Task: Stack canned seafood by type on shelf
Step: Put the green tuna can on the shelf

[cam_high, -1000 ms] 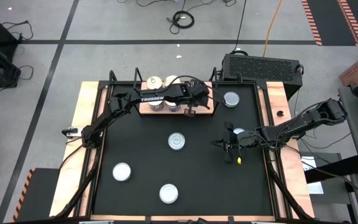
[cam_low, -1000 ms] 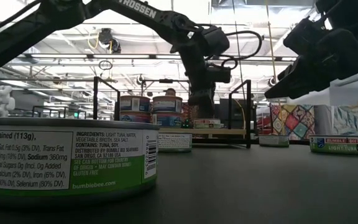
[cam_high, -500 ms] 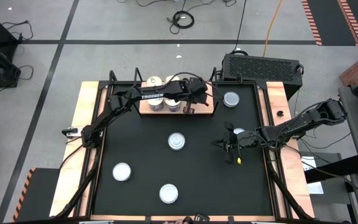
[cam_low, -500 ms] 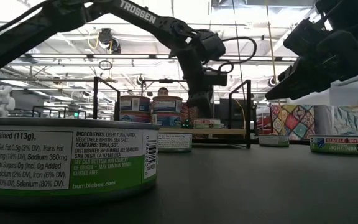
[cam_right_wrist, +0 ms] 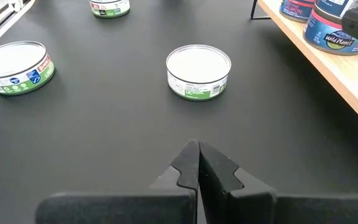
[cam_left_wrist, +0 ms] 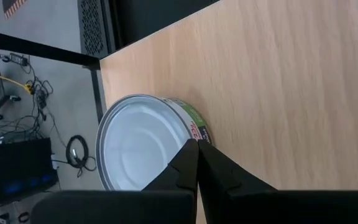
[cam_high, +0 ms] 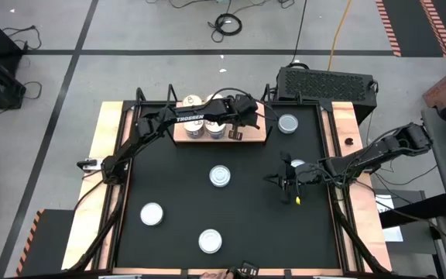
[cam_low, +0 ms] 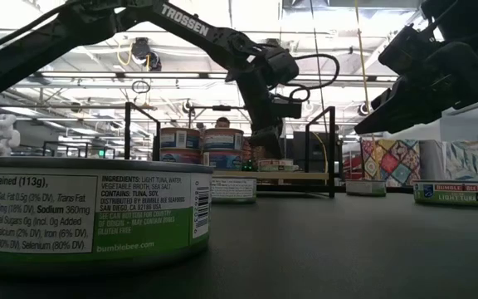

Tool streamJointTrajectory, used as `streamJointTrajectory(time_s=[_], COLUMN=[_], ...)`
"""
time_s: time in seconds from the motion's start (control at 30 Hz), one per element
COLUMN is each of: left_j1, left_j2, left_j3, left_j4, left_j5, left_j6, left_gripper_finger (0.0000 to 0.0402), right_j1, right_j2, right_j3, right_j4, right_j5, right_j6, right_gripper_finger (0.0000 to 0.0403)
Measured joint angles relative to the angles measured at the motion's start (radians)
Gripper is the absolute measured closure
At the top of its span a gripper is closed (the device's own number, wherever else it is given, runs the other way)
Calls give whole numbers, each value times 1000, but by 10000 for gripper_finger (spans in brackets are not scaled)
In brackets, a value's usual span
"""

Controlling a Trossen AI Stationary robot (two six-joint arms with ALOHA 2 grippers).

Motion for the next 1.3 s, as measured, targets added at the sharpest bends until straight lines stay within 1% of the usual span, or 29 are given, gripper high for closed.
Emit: streamJointTrajectory(time_s=[0.27,0.33,0.47,0.57,0.67,0.73,0.8,0.83,0.9,0.97,1.03,1.07,1.13,1.2,1.3], left_j1=[-2,-13,-49,-75,-113,-139,-157,-161,-165,-173,-196,-210,-247,-295,-391], left_j2=[-4,-13,-40,-57,-101,-155,-208,-235,-268,-299,-319,-329,-343,-369,-437], left_j3=[0,-2,17,51,64,66,68,69,68,57,28,14,-10,-42,-131], left_j4=[0,9,39,28,-34,-124,-228,-291,-418,-498,-571,-591,-668,-691,-671], left_j5=[-2,-34,-142,-156,-157,-151,-105,-57,70,205,289,306,310,308,241], left_j6=[0,1,4,9,-5,-65,-158,-216,-347,-461,-551,-588,-642,-692,-764], left_gripper_finger=[396,396,395,395,395,395,395,395,395,395,395,395,395,395,395], right_j1=[0,0,0,0,2,11,25,35,56,82,109,125,156,189,246], right_j2=[0,0,0,0,0,0,0,0,0,0,0,0,1,6,23], right_j3=[0,0,0,1,1,0,1,1,1,1,1,1,1,1,1], right_j4=[-9,-10,-15,-22,-31,-45,-48,-54,-55,-54,-42,-41,-31,-30,-27], right_j5=[0,0,0,0,-2,-13,-26,-27,-26,-26,-26,-25,-22,-21,8], right_j6=[0,0,0,13,27,32,50,59,74,86,103,111,129,154,217], right_gripper_finger=[403,403,403,403,403,403,403,403,403,403,403,403,403,403,403])
